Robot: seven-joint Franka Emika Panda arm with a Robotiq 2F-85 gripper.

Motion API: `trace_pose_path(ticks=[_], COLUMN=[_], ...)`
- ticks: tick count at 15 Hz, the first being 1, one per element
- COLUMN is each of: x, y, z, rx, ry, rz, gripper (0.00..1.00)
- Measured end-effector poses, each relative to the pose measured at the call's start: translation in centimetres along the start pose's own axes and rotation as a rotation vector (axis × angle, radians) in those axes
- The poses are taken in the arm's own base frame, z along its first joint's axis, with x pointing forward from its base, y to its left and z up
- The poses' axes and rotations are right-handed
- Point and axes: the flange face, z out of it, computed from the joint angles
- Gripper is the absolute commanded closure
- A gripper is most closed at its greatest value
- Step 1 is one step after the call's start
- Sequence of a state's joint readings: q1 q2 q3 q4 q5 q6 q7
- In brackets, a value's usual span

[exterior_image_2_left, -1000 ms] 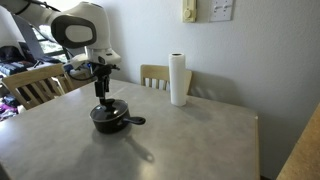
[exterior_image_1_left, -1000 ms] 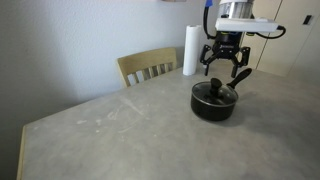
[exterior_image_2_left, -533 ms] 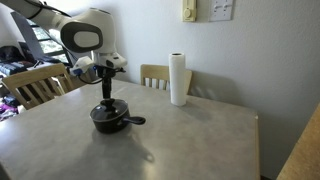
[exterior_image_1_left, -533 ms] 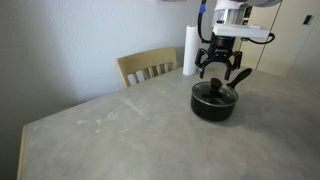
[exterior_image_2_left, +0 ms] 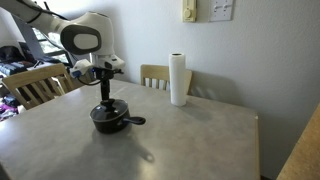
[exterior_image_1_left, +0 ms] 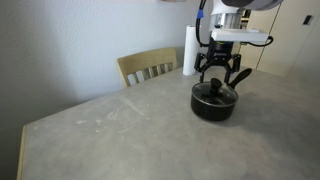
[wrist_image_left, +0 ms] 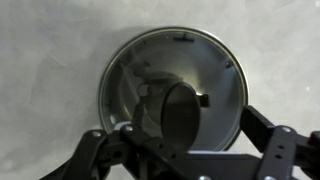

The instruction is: Uncover the pot and put the lid on the table

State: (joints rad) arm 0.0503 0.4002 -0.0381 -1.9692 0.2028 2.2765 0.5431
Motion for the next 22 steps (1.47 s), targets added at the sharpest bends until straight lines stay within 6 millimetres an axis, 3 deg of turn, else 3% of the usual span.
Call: trace_pose_path(ticks=[7, 17, 22], x=[-0.9, -2.2, -2.7], y=[-0.3, -1.7, -2.4], z=[0.8, 0.9, -1.0], rx=[-0.036, -0.053, -0.077], ry=[0.003, 0.014, 0.066], rz=[0.006, -0.022, -0.040], gripper=[0.85, 0.86, 0.86])
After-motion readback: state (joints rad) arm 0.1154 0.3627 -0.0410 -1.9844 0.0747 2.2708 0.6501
